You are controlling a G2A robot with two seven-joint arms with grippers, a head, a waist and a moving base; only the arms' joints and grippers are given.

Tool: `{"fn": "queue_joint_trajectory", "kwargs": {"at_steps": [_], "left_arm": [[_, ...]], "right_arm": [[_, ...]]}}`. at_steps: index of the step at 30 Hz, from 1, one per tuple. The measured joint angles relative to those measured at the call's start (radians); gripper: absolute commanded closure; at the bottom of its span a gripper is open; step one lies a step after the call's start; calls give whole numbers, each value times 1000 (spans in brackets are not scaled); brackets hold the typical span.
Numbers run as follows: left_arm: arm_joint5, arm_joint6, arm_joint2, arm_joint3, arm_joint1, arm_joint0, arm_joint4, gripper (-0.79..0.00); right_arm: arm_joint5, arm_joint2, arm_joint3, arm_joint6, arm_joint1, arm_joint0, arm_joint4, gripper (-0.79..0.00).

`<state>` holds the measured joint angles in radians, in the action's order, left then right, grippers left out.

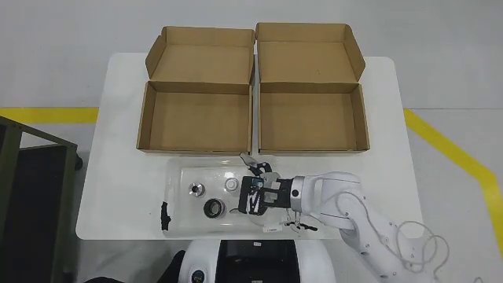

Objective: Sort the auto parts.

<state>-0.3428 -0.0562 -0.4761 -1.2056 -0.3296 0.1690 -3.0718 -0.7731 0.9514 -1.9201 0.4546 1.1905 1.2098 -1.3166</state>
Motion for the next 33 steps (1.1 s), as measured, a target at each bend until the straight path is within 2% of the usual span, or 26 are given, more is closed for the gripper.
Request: {"fn": "queue_joint_trajectory", "kwargs": {"at_steps": [11, 14, 16, 19, 23, 26, 29, 30, 31, 32, 33], "left_arm": [[0, 0, 0, 0, 0, 0, 0, -785], [0, 0, 0, 0, 0, 0, 0, -785], [0, 0, 0, 0, 0, 0, 0, -785], [0, 0, 0, 0, 0, 0, 0, -785], [0, 0, 0, 0, 0, 0, 0, -785], [0, 0, 0, 0, 0, 0, 0, -785], [0, 0, 0, 0, 0, 0, 0, -785], [0, 0, 0, 0, 0, 0, 0, -785], [0, 0, 0, 0, 0, 0, 0, -785], [0, 0, 0, 0, 0, 0, 0, -785], [0, 0, 0, 0, 0, 0, 0, -785]], "right_arm": [[16, -77, 75, 54, 15, -74, -10, -779], [21, -91, 89, 60, 18, -84, -11, -717], [22, -101, 93, 64, 19, -87, -15, -637], [23, -113, 102, 70, 20, -91, -22, -591], [33, -124, 121, 73, 23, -100, -28, -650], [39, -132, 139, 78, 25, -109, -31, -579], [47, -137, 155, 84, 27, -118, -32, -376], [49, -139, 157, 84, 28, -120, -31, -351], [50, -140, 159, 85, 28, -122, -30, -274], [49, -141, 160, 86, 28, -123, -30, -252], [49, -142, 160, 86, 28, -124, -30, -169]]}}
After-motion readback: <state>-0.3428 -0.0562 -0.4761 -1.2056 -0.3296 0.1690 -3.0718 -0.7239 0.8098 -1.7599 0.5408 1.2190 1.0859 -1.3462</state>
